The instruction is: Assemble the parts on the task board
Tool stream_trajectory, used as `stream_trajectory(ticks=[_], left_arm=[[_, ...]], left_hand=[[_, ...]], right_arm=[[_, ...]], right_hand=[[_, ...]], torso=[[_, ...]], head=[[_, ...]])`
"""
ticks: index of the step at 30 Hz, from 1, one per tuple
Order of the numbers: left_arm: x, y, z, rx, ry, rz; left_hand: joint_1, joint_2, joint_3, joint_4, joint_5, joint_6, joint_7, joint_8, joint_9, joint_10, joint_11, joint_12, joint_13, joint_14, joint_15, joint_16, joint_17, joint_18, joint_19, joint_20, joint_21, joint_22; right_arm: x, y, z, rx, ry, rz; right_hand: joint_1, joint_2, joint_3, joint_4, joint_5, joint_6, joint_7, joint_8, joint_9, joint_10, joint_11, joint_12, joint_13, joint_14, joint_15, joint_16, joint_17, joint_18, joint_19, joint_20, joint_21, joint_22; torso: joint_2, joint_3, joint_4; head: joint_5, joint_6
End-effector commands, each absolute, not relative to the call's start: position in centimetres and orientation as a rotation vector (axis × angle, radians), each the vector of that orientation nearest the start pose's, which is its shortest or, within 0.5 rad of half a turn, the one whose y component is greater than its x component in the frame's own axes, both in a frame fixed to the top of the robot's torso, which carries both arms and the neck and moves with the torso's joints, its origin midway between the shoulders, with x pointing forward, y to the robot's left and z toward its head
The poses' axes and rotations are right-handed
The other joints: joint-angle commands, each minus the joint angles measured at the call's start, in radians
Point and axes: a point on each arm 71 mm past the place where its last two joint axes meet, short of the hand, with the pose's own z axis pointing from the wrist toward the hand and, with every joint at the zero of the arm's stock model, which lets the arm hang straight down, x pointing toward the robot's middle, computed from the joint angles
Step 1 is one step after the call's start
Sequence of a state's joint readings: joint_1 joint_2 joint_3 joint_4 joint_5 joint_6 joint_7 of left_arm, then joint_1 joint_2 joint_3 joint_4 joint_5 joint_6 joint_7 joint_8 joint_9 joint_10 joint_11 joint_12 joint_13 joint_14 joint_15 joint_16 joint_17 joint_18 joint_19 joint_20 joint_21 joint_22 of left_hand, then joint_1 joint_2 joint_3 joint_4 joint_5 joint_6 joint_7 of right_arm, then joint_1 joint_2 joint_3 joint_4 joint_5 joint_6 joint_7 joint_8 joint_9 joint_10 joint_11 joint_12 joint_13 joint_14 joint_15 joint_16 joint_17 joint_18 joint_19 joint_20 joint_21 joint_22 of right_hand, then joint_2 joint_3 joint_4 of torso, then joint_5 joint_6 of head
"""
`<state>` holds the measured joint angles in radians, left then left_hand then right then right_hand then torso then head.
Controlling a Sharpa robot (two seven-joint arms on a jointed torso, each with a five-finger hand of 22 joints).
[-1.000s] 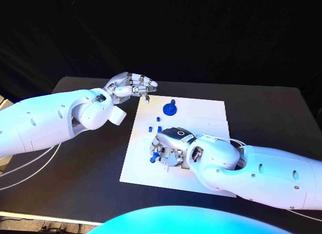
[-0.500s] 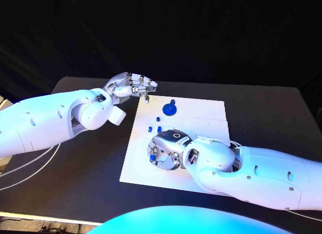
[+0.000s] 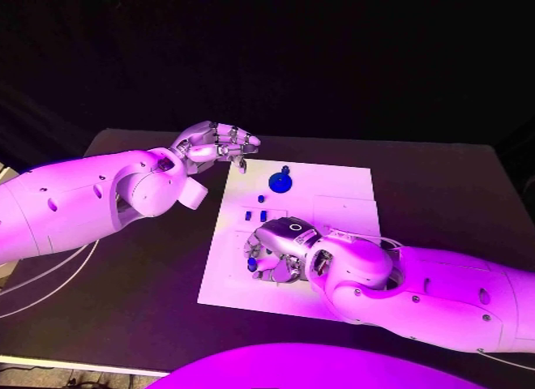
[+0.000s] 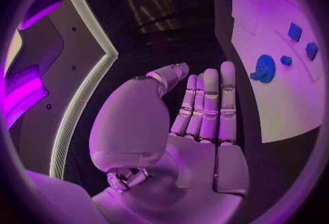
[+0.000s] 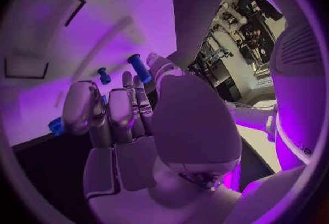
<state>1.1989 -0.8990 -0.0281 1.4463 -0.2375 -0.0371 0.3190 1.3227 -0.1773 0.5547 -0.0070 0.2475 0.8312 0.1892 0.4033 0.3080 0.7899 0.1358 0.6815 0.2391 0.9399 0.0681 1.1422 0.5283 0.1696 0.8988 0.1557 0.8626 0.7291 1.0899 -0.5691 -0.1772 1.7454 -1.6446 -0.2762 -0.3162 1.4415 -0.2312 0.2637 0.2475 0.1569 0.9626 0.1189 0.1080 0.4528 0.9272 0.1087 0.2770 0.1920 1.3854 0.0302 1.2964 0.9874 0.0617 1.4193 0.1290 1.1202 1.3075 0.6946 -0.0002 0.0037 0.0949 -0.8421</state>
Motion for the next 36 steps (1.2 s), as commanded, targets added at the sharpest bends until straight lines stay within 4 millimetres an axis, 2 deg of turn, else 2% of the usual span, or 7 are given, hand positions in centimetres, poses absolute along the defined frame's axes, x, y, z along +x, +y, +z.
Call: stream_trajectory(ticks=[1, 10, 17, 21, 27, 31, 36], left_arm=[[49.4, 24.1, -18.0, -0.844, 1.649, -1.583], [49.4, 24.1, -18.0, -0.844, 1.648, -1.582], [49.4, 24.2, -18.0, -0.845, 1.646, -1.581], [49.4, 24.3, -18.0, -0.846, 1.644, -1.579], [49.4, 24.3, -18.0, -0.848, 1.639, -1.58], [49.3, 24.2, -18.1, -0.848, 1.637, -1.584], [49.2, 24.2, -18.1, -0.848, 1.633, -1.589]], left_hand=[[0.006, 0.003, -0.002, -0.005, 0.003, -0.006, 0.003, 0.005, 0.001, -0.007, 0.0, -0.001, -0.001, -0.007, -0.002, 0.004, -0.001, 0.014, -0.004, 0.004, 0.0, 0.001], [0.006, 0.003, -0.002, -0.005, 0.003, -0.006, 0.003, 0.005, 0.001, -0.007, 0.0, -0.001, -0.001, -0.007, -0.002, 0.004, -0.001, 0.014, -0.004, 0.004, 0.0, 0.001], [0.006, 0.003, -0.002, -0.006, 0.003, -0.007, 0.003, 0.005, 0.002, -0.008, 0.0, -0.001, -0.002, -0.007, -0.001, 0.005, -0.001, 0.014, -0.004, 0.005, 0.001, 0.002], [0.006, 0.003, -0.002, -0.006, 0.003, -0.007, 0.003, 0.005, 0.002, -0.008, 0.0, -0.001, -0.002, -0.007, -0.001, 0.005, -0.001, 0.014, -0.004, 0.005, 0.001, 0.002], [0.005, 0.003, -0.002, -0.005, 0.002, -0.007, 0.003, 0.006, 0.002, -0.007, 0.0, 0.0, -0.002, -0.007, -0.001, 0.005, -0.001, 0.014, -0.004, 0.005, 0.001, 0.002], [0.005, 0.003, -0.003, -0.005, 0.002, -0.007, 0.003, 0.006, 0.002, -0.007, 0.0, 0.0, -0.002, -0.008, -0.001, 0.005, -0.001, 0.013, -0.005, 0.005, 0.001, 0.002], [-0.003, 0.001, -0.006, -0.001, 0.002, -0.009, 0.004, 0.006, 0.003, -0.007, 0.001, 0.001, -0.002, -0.009, 0.0, 0.005, -0.002, 0.013, -0.007, 0.006, -0.001, 0.002]], right_arm=[[35.8, -2.6, -23.7, -0.42, 1.707, 0.939], [36.2, -5.5, -21.9, -0.271, 1.602, 1.029], [38.0, -10.6, -20.3, -0.04, 1.696, 1.044], [38.7, -14.1, -19.9, 0.104, 1.782, 1.011], [38.8, -19.5, -20.0, 0.262, 1.886, 0.909], [38.2, -22.0, -20.6, 0.319, 1.94, 0.835], [37.1, -23.7, -21.3, 0.346, 1.976, 0.743]], right_hand=[[0.03, 0.006, -0.043, 0.025, 0.008, -0.009, -0.004, -0.008, -0.004, -0.029, 0.004, 0.027, 0.005, -0.015, 0.002, -0.004, -0.02, 0.02, -0.009, 0.002, -0.023, 0.153], [0.06, 0.015, -0.093, 0.042, 0.009, -0.02, 0.0, -0.017, -0.01, -0.058, 0.006, 0.069, 0.012, -0.037, 0.005, -0.015, -0.057, 0.023, -0.017, 0.006, -0.042, 0.149], [0.066, 0.032, -0.077, 0.042, 0.01, -0.007, 0.027, -0.016, -0.015, 0.027, -0.02, 0.133, 0.018, -0.002, -0.018, 0.01, -0.023, 0.011, 0.018, -0.012, 0.035, 0.168], [0.008, 0.038, -0.084, 0.043, -0.068, 0.011, 0.028, -0.01, -0.016, 0.155, -0.034, 0.157, 0.021, 0.037, -0.031, 0.033, 0.025, -0.002, 0.049, -0.025, 0.11, 0.185], [-0.036, 0.041, -0.131, 0.042, -0.068, 0.045, 0.005, 0.043, 0.006, 0.286, -0.068, 0.29, 0.151, 0.086, -0.062, 0.061, 0.105, -0.021, 0.09, -0.055, 0.22, 0.209], [-0.07, 0.068, -0.182, 0.041, -0.076, 0.039, -0.012, 0.124, 0.042, 0.332, -0.084, 0.695, 0.64, 0.111, -0.076, 0.095, 0.186, -0.032, 0.108, -0.067, 0.286, 0.224], [-0.114, 0.088, -0.22, 0.045, -0.071, 0.031, -0.02, 0.177, 0.059, 0.417, -0.089, 0.932, 0.941, 0.126, -0.08, 0.13, 0.259, -0.038, 0.118, -0.072, 0.322, 0.233]], torso=[[0.0, 0.0007, -0.0002], [-0.001, -0.0009, -0.0004], [-0.003, -0.0012, -0.0016], [-0.005, -0.0017, -0.0023], [-0.012, -0.0021, -0.01], [-0.016, -0.0014, -0.0161], [-0.021, -0.0021, -0.0236]], head=[[-0.002, 0.003], [-0.01, 0.01], [-0.019, 0.017], [-0.037, 0.021], [-0.06, 0.022], [-0.067, 0.02], [-0.074, 0.017]])
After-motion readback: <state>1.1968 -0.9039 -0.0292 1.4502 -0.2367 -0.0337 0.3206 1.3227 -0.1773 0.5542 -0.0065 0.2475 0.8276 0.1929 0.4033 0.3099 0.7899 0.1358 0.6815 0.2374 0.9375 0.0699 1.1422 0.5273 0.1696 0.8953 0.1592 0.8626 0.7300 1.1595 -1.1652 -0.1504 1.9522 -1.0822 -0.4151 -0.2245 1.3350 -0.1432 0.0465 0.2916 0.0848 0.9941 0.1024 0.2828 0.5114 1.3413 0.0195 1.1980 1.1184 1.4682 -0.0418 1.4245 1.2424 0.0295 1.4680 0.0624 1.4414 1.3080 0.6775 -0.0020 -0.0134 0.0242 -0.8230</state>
